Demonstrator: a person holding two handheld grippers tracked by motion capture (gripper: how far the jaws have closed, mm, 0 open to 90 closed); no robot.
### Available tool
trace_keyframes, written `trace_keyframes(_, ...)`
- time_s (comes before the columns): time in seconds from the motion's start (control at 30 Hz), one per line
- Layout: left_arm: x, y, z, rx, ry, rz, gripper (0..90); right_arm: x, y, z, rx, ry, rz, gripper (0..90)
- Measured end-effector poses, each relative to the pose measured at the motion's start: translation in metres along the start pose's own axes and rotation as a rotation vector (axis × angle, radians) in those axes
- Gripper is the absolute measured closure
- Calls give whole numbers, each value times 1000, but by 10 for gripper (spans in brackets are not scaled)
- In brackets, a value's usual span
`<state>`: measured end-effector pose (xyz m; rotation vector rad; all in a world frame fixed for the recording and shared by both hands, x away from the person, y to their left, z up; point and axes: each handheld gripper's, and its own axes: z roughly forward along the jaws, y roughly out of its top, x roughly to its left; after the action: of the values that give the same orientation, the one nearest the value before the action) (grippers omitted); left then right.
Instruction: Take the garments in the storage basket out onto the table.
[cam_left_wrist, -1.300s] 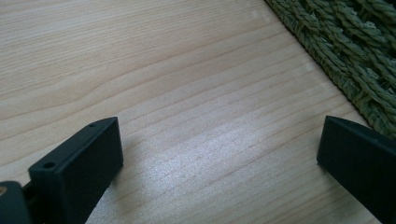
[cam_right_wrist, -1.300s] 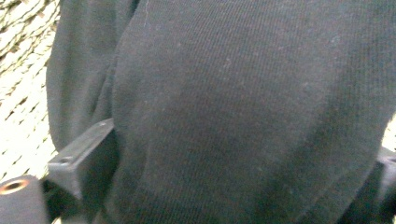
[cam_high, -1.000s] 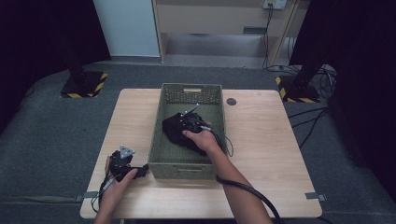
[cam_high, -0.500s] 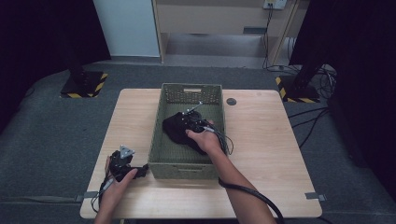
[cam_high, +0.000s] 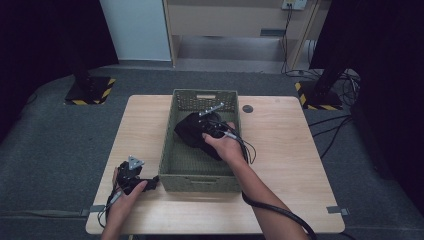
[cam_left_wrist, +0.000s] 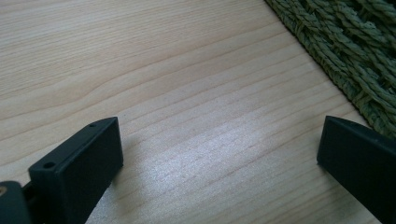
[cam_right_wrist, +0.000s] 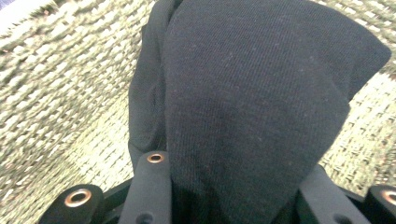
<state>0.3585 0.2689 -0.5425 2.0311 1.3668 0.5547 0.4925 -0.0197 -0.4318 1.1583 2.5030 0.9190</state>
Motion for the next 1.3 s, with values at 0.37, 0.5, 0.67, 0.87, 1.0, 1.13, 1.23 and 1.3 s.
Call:
trace_keyframes(0.37, 0, 0, 0, 0, 0, 0, 0, 1, 8, -32, -63, -1, -17, 680)
trace_keyframes(0.5, 0, 0, 0, 0, 0, 0, 0, 2, 11, -44, -78, 4, -21, 679)
trace_keyframes(0.67, 0, 0, 0, 0, 1, 2, 0, 1, 13, -58, -94, 8, -31, 679)
trace_keyframes(0.87, 0, 0, 0, 0, 1, 2, 0, -2, 12, -68, -104, 12, -29, 679)
trace_keyframes(1.0, 0, 0, 0, -1, 1, 0, 0, -4, 11, -74, -110, 18, -23, 678)
trace_keyframes(1.13, 0, 0, 0, -1, 1, -2, 0, -8, 9, -81, -113, 26, -21, 677)
trace_keyframes(1.23, 0, 0, 0, 0, 2, -2, 0, -11, 7, -85, -115, 29, -20, 678)
trace_keyframes(1.3, 0, 0, 0, -1, 2, -3, 0, -12, 6, -87, -119, 32, -16, 678)
